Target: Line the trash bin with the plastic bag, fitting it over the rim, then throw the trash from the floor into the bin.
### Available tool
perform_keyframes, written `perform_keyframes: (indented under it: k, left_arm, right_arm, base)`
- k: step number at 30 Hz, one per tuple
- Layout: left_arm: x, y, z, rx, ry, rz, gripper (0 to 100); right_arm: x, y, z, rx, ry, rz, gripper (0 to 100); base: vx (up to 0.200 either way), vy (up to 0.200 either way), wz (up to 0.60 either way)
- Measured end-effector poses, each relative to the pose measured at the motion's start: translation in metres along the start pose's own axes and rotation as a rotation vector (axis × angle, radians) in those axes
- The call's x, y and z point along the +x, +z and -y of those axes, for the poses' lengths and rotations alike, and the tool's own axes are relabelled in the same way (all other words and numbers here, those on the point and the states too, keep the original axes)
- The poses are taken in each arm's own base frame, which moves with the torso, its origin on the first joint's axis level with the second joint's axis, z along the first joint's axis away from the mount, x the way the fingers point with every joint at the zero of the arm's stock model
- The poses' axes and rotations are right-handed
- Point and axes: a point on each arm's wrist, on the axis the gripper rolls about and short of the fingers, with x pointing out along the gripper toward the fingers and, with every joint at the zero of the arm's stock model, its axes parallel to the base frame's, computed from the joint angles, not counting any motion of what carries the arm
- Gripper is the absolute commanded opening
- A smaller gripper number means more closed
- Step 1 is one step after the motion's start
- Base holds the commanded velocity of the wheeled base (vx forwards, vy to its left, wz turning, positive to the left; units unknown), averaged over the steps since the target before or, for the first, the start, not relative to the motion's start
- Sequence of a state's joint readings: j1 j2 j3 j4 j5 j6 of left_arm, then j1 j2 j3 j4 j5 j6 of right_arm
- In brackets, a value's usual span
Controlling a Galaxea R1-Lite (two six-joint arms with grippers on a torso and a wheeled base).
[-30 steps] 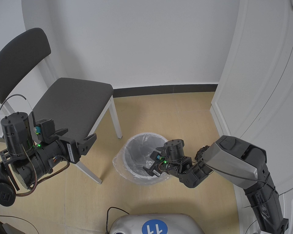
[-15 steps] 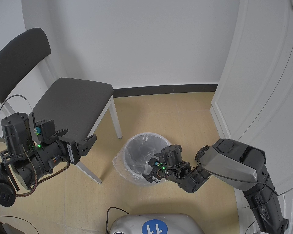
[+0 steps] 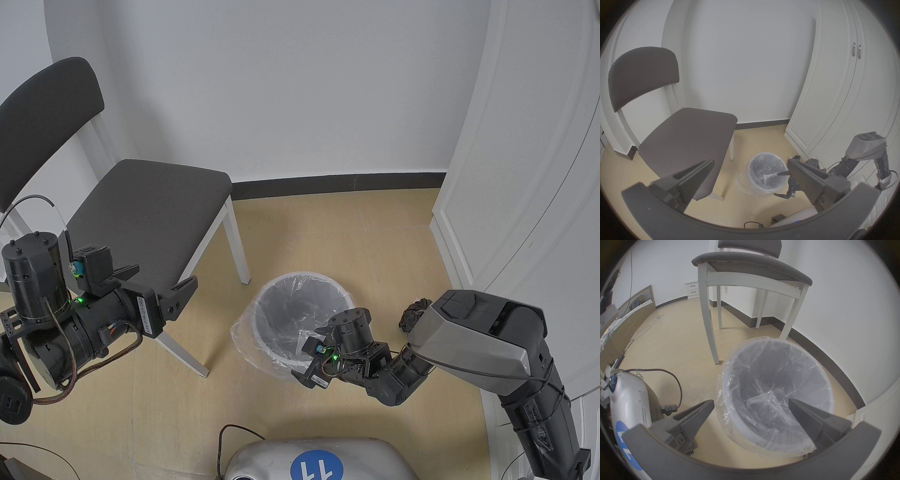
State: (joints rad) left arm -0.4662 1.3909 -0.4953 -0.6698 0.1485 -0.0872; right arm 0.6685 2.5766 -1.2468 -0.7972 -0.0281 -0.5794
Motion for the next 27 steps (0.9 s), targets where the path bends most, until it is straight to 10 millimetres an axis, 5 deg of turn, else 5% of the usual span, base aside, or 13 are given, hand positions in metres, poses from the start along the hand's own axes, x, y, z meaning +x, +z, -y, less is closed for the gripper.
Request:
perform_keyframes:
  k: [14, 27]
  left_arm:
    - [0.000, 0.000, 0.000, -0.001, 0.000, 0.000, 100]
    - [0.002, -0.001, 0.000, 0.000, 0.001, -0.008, 100]
  right_arm:
    - [0.011, -0.013, 0.003, 0.011, -0.017, -0.018, 100]
    - [0.014, -0.038, 0.031, 0.045, -0.080, -0.073, 100]
  base:
    - [0.000, 0.000, 0.00]
    - [0.000, 0.000, 0.00]
